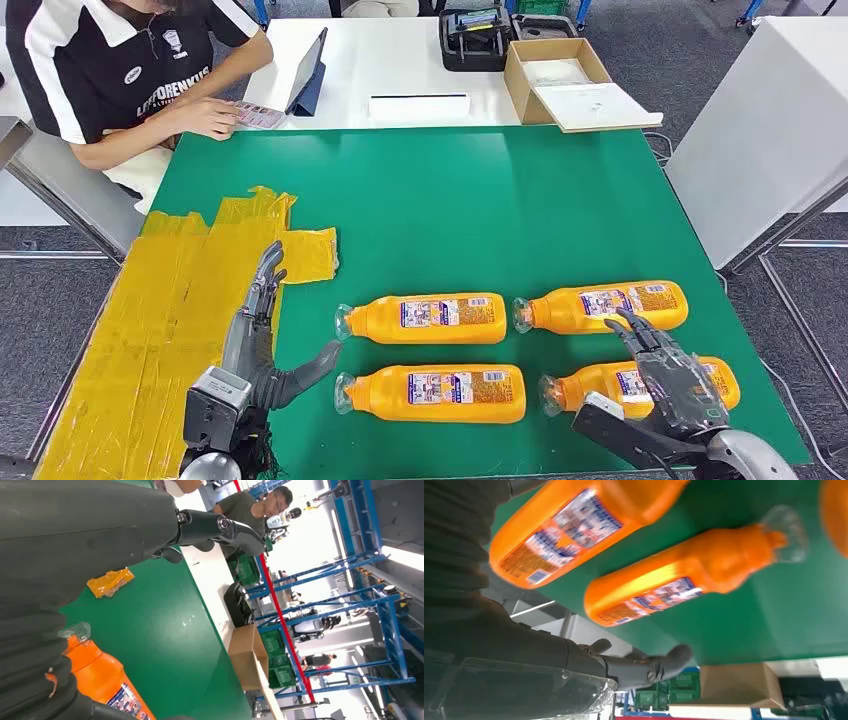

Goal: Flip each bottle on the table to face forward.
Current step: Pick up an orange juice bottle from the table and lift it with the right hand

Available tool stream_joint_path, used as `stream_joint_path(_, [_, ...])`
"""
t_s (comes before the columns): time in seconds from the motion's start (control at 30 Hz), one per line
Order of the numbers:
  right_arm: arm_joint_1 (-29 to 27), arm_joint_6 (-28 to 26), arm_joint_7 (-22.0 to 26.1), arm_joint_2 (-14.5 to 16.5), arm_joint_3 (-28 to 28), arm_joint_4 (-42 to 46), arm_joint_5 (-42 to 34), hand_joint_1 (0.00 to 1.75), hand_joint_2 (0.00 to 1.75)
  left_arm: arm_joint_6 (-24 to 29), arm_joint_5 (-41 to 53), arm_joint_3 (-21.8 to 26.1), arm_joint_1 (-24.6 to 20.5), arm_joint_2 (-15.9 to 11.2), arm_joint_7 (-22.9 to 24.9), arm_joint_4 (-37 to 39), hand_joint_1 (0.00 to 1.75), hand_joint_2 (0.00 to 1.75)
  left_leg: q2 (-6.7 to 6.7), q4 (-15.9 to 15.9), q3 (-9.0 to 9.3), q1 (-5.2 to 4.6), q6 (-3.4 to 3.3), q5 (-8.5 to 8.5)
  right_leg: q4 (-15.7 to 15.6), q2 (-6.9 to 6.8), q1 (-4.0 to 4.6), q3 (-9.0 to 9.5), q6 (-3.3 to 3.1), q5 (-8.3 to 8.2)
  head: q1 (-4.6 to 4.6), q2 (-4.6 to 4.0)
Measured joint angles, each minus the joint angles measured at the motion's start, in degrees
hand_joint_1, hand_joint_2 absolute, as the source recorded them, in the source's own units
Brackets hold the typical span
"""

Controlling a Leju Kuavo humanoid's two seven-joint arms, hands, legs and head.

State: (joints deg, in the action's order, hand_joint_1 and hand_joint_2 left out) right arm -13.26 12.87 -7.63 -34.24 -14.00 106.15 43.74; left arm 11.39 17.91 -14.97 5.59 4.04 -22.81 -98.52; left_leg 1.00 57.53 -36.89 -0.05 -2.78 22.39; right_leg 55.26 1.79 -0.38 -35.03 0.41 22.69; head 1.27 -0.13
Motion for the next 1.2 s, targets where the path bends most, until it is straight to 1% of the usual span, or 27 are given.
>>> stream_joint_path(0.07, [-0.1,1.7,-0.2,-1.6,0.0,-0.3,-2.0,0.00,1.75,0.1,-0.5,0.0,-0.4,0.0,0.0,0.5,0.00,1.75,0.00,0.0,0.00,-0.01,-0.02,0.01,0.0,0.00,-0.01,0.00,0.00,0.00,0.00,0.00])
stream_joint_path(0.17, [-0.5,4.8,-0.7,-7.3,0.0,-1.1,-6.8,0.00,1.75,0.3,-1.8,0.3,-1.7,0.0,0.2,2.1,0.00,1.75,0.01,0.0,0.00,-0.03,-0.06,0.03,0.0,-0.01,-0.03,0.00,0.00,0.00,-0.01,0.00])
stream_joint_path(0.23, [-1.1,5.3,-1.2,-10.6,0.0,-1.4,-8.4,0.00,1.75,0.5,-2.5,0.5,-2.6,0.0,0.3,3.1,0.00,1.75,0.01,0.0,0.00,-0.03,-0.07,0.03,0.0,-0.01,-0.03,0.00,0.00,0.00,-0.01,0.00])
stream_joint_path(0.33, [-2.4,5.2,-2.1,-13.9,0.1,-1.5,-10.0,0.00,1.75,0.8,-3.2,0.9,-3.8,0.0,0.4,4.7,0.00,1.75,0.00,0.0,0.00,-0.03,-0.07,0.04,0.0,0.00,-0.03,0.00,0.00,0.00,-0.01,0.00])
stream_joint_path(0.43, [-3.2,5.1,-2.6,-15.8,0.1,-1.5,-10.6,0.00,1.75,1.0,-3.6,1.2,-4.5,0.0,0.3,5.6,0.00,1.75,-0.03,0.0,0.01,-0.03,-0.08,0.05,0.0,0.01,-0.02,0.00,0.00,0.00,-0.01,0.00])
stream_joint_path(0.63, [-4.6,5.0,-4.3,-18.3,0.6,-1.6,-13.2,0.00,1.75,1.2,-4.3,1.6,-5.4,0.0,0.1,7.3,0.00,1.75,-0.03,0.0,0.01,-0.03,-0.08,0.05,0.0,0.01,-0.01,-0.01,0.00,0.01,0.01,0.00])
stream_joint_path(0.77, [-5.0,4.7,-3.1,-20.9,2.5,-2.8,-16.0,0.00,1.75,1.7,-5.1,2.0,-6.4,0.0,-0.9,9.4,0.00,1.75,-0.04,0.0,0.01,-0.03,-0.08,0.04,0.0,0.02,-0.01,0.00,0.00,0.00,-0.01,0.00])
stream_joint_path(0.83, [-3.9,4.6,-2.2,-21.3,3.1,-4.4,-14.9,0.00,1.75,2.4,-5.5,2.2,-6.6,0.0,-1.3,10.2,0.00,1.75,-0.06,0.0,0.02,-0.04,-0.08,0.04,0.0,0.03,-0.01,0.00,0.01,0.00,-0.01,0.00])
stream_joint_path(0.9, [-1.9,4.4,-1.4,-20.8,2.9,-6.8,-11.9,0.00,1.75,3.1,-5.7,2.4,-6.7,0.0,-1.4,10.8,0.00,1.75,-0.07,0.0,0.04,-0.05,-0.09,0.03,0.0,0.04,-0.01,0.00,0.02,-0.01,-0.01,0.00])
stream_joint_path(1.0, [1.1,3.4,-0.5,-19.0,2.1,-11.1,-7.7,0.00,1.75,3.6,-5.8,2.6,-6.7,0.0,-1.4,11.4,0.00,1.75,-0.06,0.0,0.04,-0.08,-0.12,0.01,0.0,0.02,-0.01,0.00,0.02,-0.02,0.00,0.00])
stream_joint_path(1.2, [3.9,1.4,0.3,-15.9,0.4,-16.8,-4.3,0.00,1.75,4.0,-5.8,2.8,-6.6,0.0,-1.5,12.4,0.00,1.75,-0.05,0.0,-0.01,-0.06,-0.14,0.01,0.0,0.00,-0.01,0.00,0.02,-0.01,0.01,0.00])
